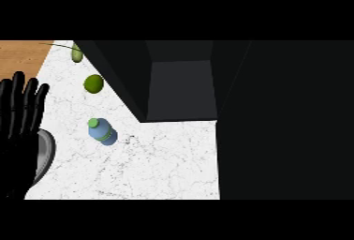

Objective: Pick up the bottled water, place it into the cabinet and close the cabinet

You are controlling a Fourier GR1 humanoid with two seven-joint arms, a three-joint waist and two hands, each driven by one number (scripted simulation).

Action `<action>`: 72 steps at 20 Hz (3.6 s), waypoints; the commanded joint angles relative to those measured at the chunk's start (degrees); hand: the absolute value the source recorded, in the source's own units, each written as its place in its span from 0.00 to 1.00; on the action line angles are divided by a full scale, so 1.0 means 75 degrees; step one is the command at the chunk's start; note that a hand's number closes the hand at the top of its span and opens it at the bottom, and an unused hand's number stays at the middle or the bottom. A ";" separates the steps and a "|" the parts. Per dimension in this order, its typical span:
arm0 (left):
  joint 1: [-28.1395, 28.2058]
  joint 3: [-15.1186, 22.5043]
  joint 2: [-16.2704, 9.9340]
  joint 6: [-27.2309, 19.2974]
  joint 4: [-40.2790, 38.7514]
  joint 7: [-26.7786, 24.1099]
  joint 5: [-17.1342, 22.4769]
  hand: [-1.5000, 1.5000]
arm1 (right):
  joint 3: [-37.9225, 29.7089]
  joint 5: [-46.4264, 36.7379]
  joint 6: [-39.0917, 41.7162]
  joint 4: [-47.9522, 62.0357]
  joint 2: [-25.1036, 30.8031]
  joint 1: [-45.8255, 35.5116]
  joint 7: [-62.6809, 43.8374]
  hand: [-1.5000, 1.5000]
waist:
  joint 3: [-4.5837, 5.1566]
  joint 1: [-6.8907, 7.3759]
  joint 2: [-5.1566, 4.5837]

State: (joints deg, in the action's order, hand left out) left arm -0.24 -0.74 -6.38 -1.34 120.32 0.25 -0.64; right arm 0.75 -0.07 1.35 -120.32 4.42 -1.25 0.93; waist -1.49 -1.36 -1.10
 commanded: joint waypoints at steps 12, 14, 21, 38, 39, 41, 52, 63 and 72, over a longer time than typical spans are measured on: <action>0.0104 0.2279 0.0843 -0.3025 -0.0859 0.1835 -0.0525 0.00 | 0.0930 0.1982 0.0431 -0.1095 -0.0521 0.2504 -0.1438 0.00 | 0.0194 0.0037 0.0178; 0.0474 0.2746 0.0846 -0.3541 -0.0727 0.1768 -0.0754 0.00 | 0.0982 0.2173 0.0505 -0.1536 -0.0452 0.2877 -0.1545 0.00 | 0.0195 0.0099 0.0177; 0.0713 0.2805 0.0803 -0.3396 -0.0682 0.1469 -0.0768 0.00 | 0.1039 0.2360 0.0958 -0.1860 -0.0343 0.3980 -0.1004 0.00 | 0.0198 0.0134 0.0162; 0.2167 0.2509 0.0224 -0.3078 -0.0237 -0.0114 0.0047 0.00 | 0.0974 0.2009 0.1159 -0.1185 -0.0377 0.4005 -0.0278 0.00 | 0.0201 0.0174 0.0155; 0.2431 0.2500 0.0226 -0.3106 -0.0489 -0.0434 0.0070 0.00 | 0.0796 0.2392 0.1677 -0.1206 -0.0236 0.4686 0.0364 0.00 | 0.0199 0.0146 0.0163; 0.2655 0.2375 0.0067 -0.2940 -0.0393 -0.0634 0.0215 0.00 | 0.1245 0.1811 0.1361 -0.1174 -0.0492 0.4474 0.0462 0.00 | 0.0200 0.0168 0.0161; 0.1622 0.0671 -0.0208 -0.2266 -0.2226 -0.1216 0.1084 0.00 | 0.1888 0.1215 0.1384 -0.1103 -0.0578 0.4859 0.0889 0.00 | 0.0202 0.0121 0.0156; 0.0665 -0.0189 -0.0368 -0.1495 -0.4573 -0.2094 0.1341 0.00 | 0.1371 0.1974 0.1684 -0.1047 -0.0101 0.4949 0.0926 0.00 | 0.0202 0.0122 0.0146; -0.0016 -0.1056 -0.0401 -0.0610 -0.7039 -0.3044 0.1997 0.00 | 0.1883 0.1494 0.1241 -0.0949 -0.0448 0.4706 0.0898 0.00 | 0.0204 0.0136 0.0142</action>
State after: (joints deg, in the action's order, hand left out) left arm 2.17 -5.90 -9.25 -8.55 75.50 -18.97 12.69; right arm 13.92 11.96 12.47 -128.48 2.37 36.65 8.62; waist 0.03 -0.49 0.00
